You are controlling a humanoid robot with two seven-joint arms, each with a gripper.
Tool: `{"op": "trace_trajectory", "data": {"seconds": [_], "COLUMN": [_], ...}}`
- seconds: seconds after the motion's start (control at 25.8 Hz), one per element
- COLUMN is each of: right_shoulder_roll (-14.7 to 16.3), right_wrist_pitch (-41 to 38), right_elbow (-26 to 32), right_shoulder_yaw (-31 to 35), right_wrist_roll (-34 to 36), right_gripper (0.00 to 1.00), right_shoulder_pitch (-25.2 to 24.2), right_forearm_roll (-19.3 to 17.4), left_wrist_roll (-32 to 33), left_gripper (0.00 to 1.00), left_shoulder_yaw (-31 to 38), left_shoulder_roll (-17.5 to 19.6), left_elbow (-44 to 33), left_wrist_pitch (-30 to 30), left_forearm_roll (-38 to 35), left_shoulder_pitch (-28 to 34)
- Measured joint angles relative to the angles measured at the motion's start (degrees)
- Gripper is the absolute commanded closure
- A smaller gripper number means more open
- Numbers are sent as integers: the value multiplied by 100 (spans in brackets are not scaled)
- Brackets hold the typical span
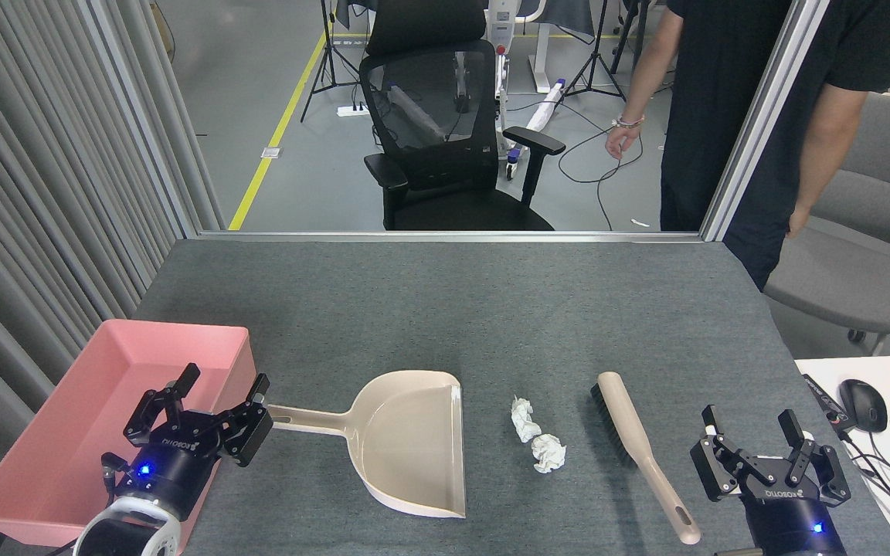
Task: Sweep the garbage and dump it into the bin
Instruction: 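Move the left gripper to the dustpan handle and the right toward the brush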
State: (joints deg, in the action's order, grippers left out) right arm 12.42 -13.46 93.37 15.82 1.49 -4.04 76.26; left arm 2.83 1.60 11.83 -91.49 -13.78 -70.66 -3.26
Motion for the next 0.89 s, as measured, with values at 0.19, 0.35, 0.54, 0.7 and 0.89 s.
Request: {"op": "trace_trajectory", "data": {"seconds": [0.19, 0.35, 0.54, 0.7, 0.89], "right_shoulder_roll": [-13, 13, 85, 150, 169], "right_wrist_pitch": [34, 38, 31, 23, 23], "right_elbow": [11, 22, 215, 372, 406], "right_shoulder_yaw": [8, 16, 18, 22, 38], "right_wrist_roll": [-31, -91, -115, -136, -141], "right_gripper": [2, 2, 2, 2, 2], "right_shoulder_pitch": [10, 16, -28, -91, -182], "right_forearm_roll": [2, 2, 8, 11, 10], "left_wrist_roll": [11, -25, 33, 52, 235], "left_gripper": [1, 1, 1, 1, 1], "left_shoulder_yaw": [4, 55, 193, 253, 257], "left_shoulder_roll": [28, 47, 7, 4, 13], "left_elbow": [6, 3, -86, -140, -378], "left_wrist_pitch": [-1, -10, -10, 38, 25], "left_forearm_roll": [-19, -1, 408, 1141, 2447], "left_shoulder_pitch": [-4, 5, 9, 25, 341]}}
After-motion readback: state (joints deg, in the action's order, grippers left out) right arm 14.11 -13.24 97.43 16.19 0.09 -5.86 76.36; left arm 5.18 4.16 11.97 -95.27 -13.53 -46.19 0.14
